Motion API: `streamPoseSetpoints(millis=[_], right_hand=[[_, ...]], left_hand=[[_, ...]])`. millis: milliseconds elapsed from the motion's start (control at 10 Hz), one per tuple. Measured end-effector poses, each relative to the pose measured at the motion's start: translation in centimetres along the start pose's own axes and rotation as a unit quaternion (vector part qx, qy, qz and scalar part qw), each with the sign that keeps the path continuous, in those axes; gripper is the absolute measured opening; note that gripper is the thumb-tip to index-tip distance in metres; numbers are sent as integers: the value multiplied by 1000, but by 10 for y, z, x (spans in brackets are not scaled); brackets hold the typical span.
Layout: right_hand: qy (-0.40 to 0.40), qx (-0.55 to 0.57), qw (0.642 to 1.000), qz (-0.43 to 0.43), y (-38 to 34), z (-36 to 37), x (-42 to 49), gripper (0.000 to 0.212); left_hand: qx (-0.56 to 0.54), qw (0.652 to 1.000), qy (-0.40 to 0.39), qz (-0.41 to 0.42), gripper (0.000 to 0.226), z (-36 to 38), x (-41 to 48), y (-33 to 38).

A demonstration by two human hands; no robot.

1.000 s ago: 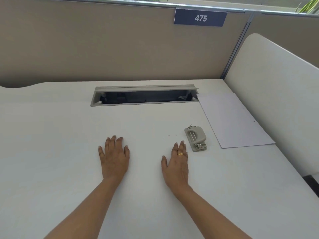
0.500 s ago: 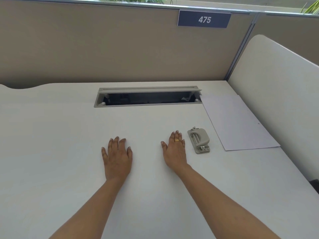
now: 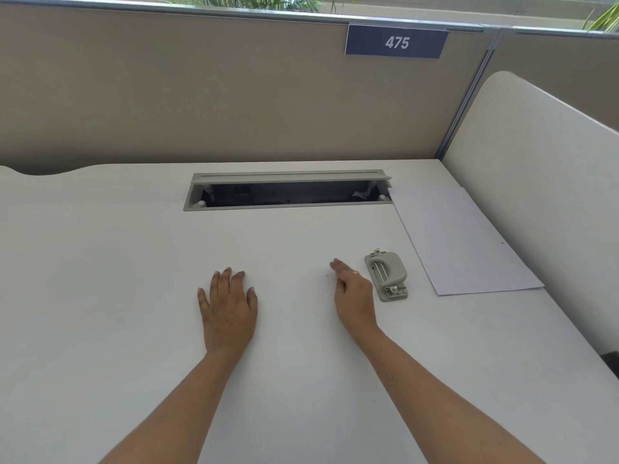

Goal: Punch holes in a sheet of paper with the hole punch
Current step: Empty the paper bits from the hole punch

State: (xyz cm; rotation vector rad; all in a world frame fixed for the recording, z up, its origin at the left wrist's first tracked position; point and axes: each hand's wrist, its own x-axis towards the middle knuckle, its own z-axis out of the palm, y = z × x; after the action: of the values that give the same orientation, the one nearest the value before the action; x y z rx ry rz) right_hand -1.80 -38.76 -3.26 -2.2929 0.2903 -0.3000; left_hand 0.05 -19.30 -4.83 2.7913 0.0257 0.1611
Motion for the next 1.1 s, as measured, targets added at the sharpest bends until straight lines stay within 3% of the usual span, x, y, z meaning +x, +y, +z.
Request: streamPoseSetpoints(millis=[100, 200, 400, 600, 700, 800, 900, 1000, 1100], right_hand=[[40, -31, 996, 76, -1, 1, -2, 41], [-13, -139, 986, 88, -3, 16, -12, 46], [-77, -214, 970, 83, -17, 31, -13, 52], [-141, -284, 948, -25, -18, 29, -11, 61], [-153, -310, 934, -90, -17, 28, -14, 56], [-152, -341, 922, -105, -19, 22, -15, 52], [-88, -394, 901, -157, -23, 15, -19, 38], [-100, -459, 872, -140, -31, 10, -21, 27], [-93, -461, 869, -154, -38, 2, -20, 35]], left_hand=[[-2, 1000, 4, 1, 42, 1, -1, 0], [-3, 1000, 4, 0, 42, 1, -1, 0], [-4, 1000, 5, 2, 42, 1, 0, 0], [-1, 1000, 4, -1, 42, 2, 0, -1], [-1, 1000, 1, 0, 42, 2, 0, -1], [0, 1000, 0, -1, 42, 2, 0, -1], [-5, 1000, 1, -1, 42, 2, 0, -1], [-7, 1000, 2, -3, 42, 2, 0, -1], [-9, 1000, 2, -3, 42, 2, 0, -2]])
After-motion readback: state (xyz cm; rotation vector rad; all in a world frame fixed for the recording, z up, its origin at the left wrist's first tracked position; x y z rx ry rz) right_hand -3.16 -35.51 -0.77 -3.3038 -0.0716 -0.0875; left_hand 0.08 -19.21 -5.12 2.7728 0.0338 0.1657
